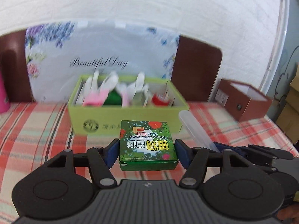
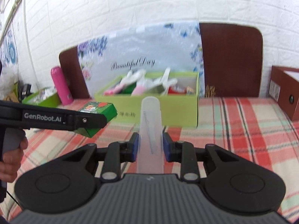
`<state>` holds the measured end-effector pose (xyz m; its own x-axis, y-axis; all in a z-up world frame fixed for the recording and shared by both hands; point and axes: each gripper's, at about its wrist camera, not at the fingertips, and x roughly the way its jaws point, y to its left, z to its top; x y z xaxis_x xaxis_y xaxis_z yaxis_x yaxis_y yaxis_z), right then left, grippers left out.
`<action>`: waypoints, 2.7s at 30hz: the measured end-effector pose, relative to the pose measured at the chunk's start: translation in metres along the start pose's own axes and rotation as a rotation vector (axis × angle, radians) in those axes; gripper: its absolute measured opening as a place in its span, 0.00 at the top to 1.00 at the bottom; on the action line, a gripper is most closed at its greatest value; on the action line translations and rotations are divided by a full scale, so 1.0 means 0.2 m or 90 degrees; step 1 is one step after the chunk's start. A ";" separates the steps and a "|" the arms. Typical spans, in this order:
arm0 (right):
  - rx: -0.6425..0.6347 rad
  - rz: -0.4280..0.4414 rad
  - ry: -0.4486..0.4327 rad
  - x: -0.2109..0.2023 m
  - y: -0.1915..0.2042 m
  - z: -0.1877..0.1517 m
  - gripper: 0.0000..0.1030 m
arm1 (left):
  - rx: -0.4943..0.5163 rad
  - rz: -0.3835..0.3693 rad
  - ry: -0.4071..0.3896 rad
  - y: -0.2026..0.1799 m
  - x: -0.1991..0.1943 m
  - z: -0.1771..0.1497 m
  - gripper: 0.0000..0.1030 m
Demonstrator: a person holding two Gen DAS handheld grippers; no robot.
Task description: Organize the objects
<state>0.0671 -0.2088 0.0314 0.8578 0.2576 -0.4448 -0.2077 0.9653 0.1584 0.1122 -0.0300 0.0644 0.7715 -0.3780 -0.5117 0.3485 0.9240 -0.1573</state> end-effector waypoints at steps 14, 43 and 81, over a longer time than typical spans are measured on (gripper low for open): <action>-0.005 -0.071 -0.096 0.36 -0.17 0.41 0.74 | -0.009 -0.014 -0.078 0.02 0.33 0.48 0.35; -0.029 -0.101 -0.084 0.45 -0.19 0.30 0.00 | -0.044 0.076 -0.047 0.14 0.42 0.36 0.08; -0.006 -0.140 0.011 -0.06 0.05 -0.05 0.00 | -0.040 0.193 0.051 0.03 -0.12 -0.18 0.06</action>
<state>0.0494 -0.2028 0.0294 0.8746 0.0406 -0.4832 -0.0201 0.9987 0.0476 0.0769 -0.0131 0.0443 0.7895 -0.0811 -0.6084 0.0729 0.9966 -0.0382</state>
